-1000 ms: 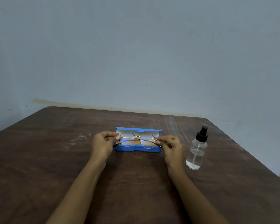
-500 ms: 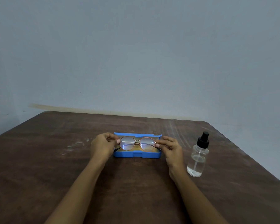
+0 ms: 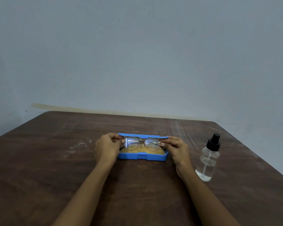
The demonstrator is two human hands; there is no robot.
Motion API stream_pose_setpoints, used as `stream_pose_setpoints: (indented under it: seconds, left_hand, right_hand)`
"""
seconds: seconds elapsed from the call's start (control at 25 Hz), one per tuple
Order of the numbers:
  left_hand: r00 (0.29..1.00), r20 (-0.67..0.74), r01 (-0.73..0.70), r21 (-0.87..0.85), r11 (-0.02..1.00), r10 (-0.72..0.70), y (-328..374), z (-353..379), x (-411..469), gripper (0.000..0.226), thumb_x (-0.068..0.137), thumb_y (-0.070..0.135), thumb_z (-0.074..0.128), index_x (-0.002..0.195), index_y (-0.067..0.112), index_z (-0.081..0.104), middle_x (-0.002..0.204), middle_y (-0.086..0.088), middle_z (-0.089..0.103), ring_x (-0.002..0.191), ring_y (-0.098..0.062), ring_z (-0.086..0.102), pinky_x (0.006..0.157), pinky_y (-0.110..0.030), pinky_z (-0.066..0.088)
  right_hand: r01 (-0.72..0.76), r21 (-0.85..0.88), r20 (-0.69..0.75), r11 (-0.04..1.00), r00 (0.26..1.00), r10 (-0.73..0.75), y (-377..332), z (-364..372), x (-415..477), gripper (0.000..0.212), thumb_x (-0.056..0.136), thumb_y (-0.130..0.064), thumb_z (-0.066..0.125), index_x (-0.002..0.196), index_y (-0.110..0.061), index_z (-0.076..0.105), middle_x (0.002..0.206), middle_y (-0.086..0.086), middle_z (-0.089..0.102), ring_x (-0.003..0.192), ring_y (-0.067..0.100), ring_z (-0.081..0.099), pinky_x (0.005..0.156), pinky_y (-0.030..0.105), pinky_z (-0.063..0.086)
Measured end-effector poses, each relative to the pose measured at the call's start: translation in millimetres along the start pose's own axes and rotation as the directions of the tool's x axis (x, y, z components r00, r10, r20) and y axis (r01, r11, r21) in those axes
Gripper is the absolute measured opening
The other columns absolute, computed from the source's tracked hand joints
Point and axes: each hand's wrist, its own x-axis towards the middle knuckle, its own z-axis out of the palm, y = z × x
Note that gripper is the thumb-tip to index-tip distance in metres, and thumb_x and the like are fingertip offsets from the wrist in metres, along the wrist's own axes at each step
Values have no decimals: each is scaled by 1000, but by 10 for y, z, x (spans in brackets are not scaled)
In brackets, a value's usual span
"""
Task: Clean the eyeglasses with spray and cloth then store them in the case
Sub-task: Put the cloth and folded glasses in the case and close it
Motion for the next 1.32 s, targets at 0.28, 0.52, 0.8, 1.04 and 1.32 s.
stream_pose_setpoints:
  seconds: [0.28, 0.52, 0.8, 1.04, 1.32]
  left_hand:
    - [993, -34, -106, 183, 977, 114, -18, -15, -89, 7, 80, 25, 67, 85, 22, 70, 91, -4, 72, 89, -24, 63, 73, -35, 51]
    - [967, -36, -222, 358, 907, 251, -22, 10, -149, 15, 88, 21, 57, 97, 20, 68, 97, -3, 70, 89, -22, 62, 65, -31, 45]
    - [943, -5, -285, 508, 813, 334, -45, 36, -182, 14, 90, 21, 51, 96, 19, 64, 94, -5, 68, 89, -25, 61, 61, -31, 38]
    - [926, -5, -324, 500, 803, 377, -75, 42, -196, 18, 91, 20, 48, 101, 20, 63, 97, -4, 68, 89, -23, 61, 62, -30, 39]
    - [926, -154, -320, 167, 932, 346, -172, -27, -204, 6, 83, 17, 58, 87, 21, 57, 88, 4, 60, 82, -17, 57, 59, -27, 38]
  right_hand:
    - [-65, -54, 84, 996, 994, 69, 6, -51, 4, 15, 77, 1, 66, 90, -4, 72, 106, 15, 65, 100, 25, 59, 80, 24, 47]
    - [-33, -260, 135, 965, 988, 70, -30, -70, 6, 16, 79, -4, 66, 94, -8, 72, 112, 12, 61, 99, 19, 57, 82, 25, 45]
    - [17, -382, 169, 924, 984, 52, -73, -85, -25, 17, 80, -7, 66, 97, -7, 72, 119, 13, 58, 109, 23, 53, 95, 33, 44]
    - [56, -420, 193, 906, 981, 29, -97, -87, -77, 19, 84, -7, 61, 101, -12, 71, 117, 7, 57, 109, 18, 51, 92, 28, 43]
    - [-15, -210, 40, 978, 999, 24, -100, -67, -148, 19, 89, -5, 44, 86, -21, 53, 90, 7, 59, 70, 9, 54, 59, 18, 42]
